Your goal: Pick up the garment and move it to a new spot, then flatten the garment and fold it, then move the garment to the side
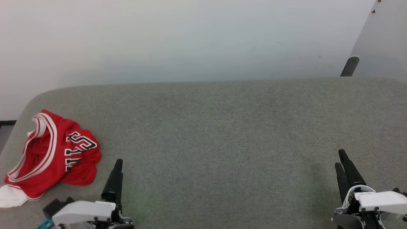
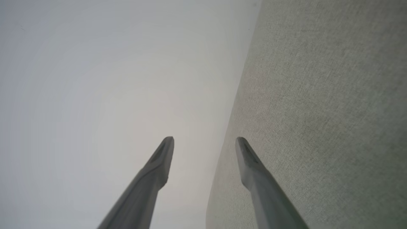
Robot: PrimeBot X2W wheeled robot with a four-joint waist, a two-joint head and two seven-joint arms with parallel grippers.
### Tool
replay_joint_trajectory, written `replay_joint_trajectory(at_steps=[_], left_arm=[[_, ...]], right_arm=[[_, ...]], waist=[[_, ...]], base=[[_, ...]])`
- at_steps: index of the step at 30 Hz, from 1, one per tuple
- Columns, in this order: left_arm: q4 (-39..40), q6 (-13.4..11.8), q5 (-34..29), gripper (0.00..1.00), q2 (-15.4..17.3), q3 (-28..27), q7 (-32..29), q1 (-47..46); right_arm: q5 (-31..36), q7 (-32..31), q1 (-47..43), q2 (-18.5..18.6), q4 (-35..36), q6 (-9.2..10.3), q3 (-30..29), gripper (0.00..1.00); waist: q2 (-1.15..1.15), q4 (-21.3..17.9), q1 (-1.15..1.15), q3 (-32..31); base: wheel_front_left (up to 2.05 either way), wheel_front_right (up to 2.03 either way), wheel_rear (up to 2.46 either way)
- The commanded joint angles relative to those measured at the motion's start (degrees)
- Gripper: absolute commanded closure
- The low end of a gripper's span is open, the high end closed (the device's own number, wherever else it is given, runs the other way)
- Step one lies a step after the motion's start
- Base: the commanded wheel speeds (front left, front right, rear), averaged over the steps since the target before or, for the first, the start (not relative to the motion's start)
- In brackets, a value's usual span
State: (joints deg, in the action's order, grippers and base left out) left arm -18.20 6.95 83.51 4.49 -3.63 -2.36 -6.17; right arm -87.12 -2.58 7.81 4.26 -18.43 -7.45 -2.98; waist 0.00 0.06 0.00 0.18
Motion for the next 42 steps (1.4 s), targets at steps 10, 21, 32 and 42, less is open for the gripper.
replay_joint_trajectory(at_steps=[10, 21, 32, 42], left_arm=[[1.76, -1.03, -12.73, 0.00, 1.32, 0.42, 2.67, -2.74], [2.55, -2.15, -26.84, 0.00, 1.90, 1.27, 5.08, -2.69], [3.92, -3.45, -39.09, 0.00, 3.06, 2.92, 7.21, -2.79], [4.05, -4.34, -46.88, 0.00, 4.17, 4.04, 9.03, -3.00]], right_arm=[[9.19, 2.87, 4.67, 2.26, -1.04, -0.02, 2.59, 0.00], [24.01, 5.31, 5.81, 2.23, -0.28, -0.03, 2.69, 0.00], [38.30, 7.46, 7.10, 3.10, -0.71, -0.03, 3.65, 0.00], [48.60, 9.25, 8.26, 3.33, -2.07, -0.03, 3.75, 0.00]], waist=[[0.00, 0.02, 0.00, -0.04], [0.00, 0.05, 0.00, -0.12], [0.00, 0.04, 0.00, -0.07], [0.00, 0.12, 0.00, -0.03]], base=[[0.00, 0.00, 0.00], [0.00, 0.00, 0.00], [0.00, 0.00, 0.00], [0.00, 0.00, 0.00]])
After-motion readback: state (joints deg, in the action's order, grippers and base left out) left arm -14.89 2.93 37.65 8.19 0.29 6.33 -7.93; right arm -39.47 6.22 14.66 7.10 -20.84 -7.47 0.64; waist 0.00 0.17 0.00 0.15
